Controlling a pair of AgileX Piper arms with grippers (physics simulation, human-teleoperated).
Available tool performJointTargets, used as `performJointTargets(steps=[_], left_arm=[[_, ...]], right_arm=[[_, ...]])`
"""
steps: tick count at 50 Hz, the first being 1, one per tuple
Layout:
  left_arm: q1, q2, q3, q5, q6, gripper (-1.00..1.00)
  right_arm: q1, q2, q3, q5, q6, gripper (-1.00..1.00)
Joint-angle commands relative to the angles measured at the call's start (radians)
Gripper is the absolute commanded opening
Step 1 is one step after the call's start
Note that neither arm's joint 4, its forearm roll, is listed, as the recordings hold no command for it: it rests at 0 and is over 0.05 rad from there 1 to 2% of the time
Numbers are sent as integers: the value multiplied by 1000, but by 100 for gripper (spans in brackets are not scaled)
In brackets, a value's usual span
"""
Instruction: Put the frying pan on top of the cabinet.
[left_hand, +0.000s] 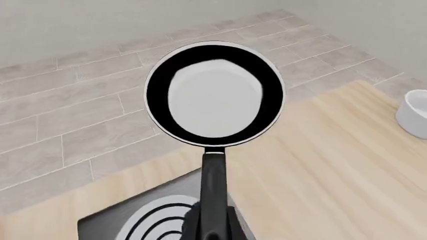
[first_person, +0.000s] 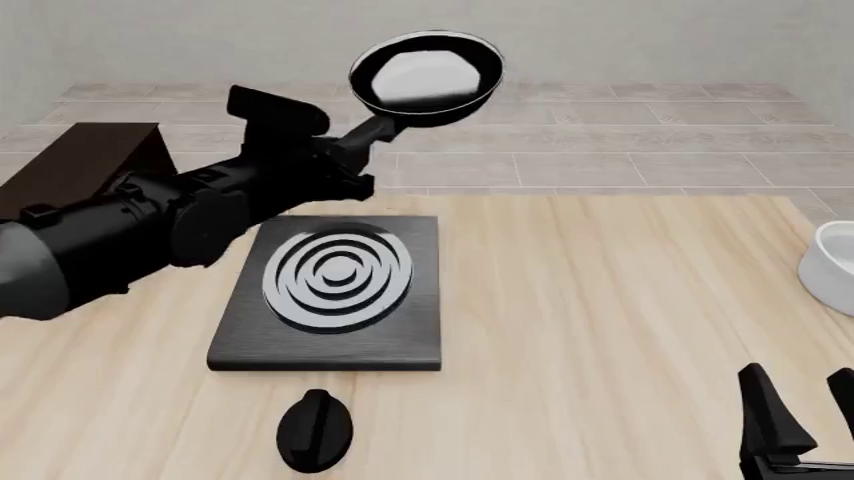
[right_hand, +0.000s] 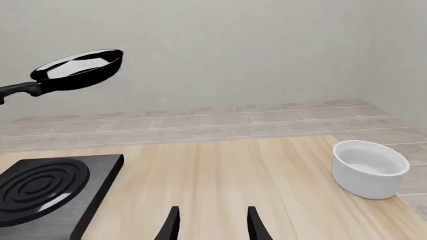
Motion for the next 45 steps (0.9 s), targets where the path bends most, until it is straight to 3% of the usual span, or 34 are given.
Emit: performJointTargets(steps=[1,14,45], left_arm=[[147,-90,39,-8,34,-100],[278,-164,58,38,48,-100],[521,-254,117,119,11,-100]], right_arm=[[1,0,-1,3,-2,100],[3,0,-2,5,-7,100],[6,0,-15,21,-15,100]])
